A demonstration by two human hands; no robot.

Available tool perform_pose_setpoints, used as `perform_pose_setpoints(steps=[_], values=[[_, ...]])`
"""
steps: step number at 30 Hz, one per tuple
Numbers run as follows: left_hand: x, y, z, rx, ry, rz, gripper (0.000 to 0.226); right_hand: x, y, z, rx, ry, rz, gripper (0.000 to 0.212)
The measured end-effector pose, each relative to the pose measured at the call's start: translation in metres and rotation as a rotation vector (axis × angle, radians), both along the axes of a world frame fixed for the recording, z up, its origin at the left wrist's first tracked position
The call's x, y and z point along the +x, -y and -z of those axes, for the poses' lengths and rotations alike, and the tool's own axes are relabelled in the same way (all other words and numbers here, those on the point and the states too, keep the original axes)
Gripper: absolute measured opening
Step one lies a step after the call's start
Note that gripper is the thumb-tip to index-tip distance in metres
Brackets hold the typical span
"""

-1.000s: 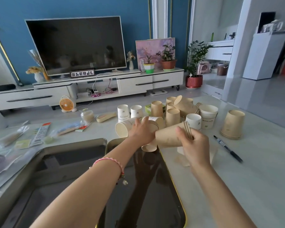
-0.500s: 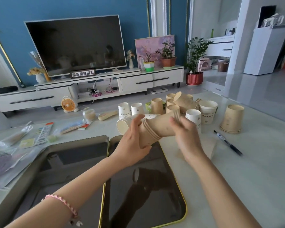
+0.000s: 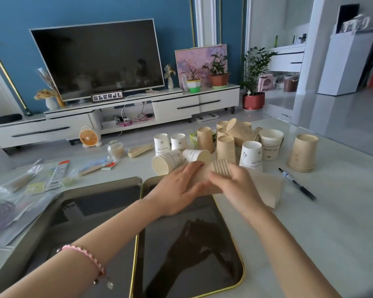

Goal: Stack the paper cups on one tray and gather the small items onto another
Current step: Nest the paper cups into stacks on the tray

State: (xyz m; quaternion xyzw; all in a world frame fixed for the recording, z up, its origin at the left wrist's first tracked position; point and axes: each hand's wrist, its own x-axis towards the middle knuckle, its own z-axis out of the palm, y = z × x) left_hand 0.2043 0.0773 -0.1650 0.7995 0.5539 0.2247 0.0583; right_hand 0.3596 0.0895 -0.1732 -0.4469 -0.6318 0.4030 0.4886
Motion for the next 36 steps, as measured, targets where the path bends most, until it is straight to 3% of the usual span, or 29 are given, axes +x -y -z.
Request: perform_pose_setpoints(steps=[4,9,14,18,21,24,28,32,36], values=[[0.014,-0.040,-0.006,0.039,0.056,-0.029,0.057,0.035,-0.017,-0.010,-0.021,-0.188,0.214,0.009],[0.058,-0.125,-0.005,-0.027,0.212,-0.213,0.048,0.076,-0.034,-0.010,-0.015,-0.320,0.391,0.006],[0.083,-0.181,0.004,-0.161,0.140,-0.356,0.074,0.086,-0.049,-0.010,-0.035,-0.403,0.395,0.014],[0.093,-0.189,0.011,-0.170,0.109,-0.425,0.057,0.088,-0.060,-0.008,-0.043,-0.371,0.386,0.013],[0.090,-0.181,0.008,-0.125,0.189,-0.413,0.053,0.086,-0.062,-0.009,-0.034,-0.393,0.376,0.016],[0.080,-0.160,-0.011,-0.043,0.355,-0.377,0.058,0.082,-0.062,-0.011,-0.036,-0.445,0.385,0.016],[0.044,-0.115,-0.037,-0.108,0.789,-0.398,0.064,0.072,-0.058,-0.013,-0.089,-0.537,0.401,0.006],[0.007,-0.074,-0.046,-0.318,1.311,-0.362,0.040,0.049,-0.046,-0.014,-0.149,-0.586,0.376,0.005],[-0.014,-0.043,-0.042,-0.465,1.470,-0.354,0.047,0.021,-0.029,-0.015,-0.194,-0.600,0.270,0.006]])
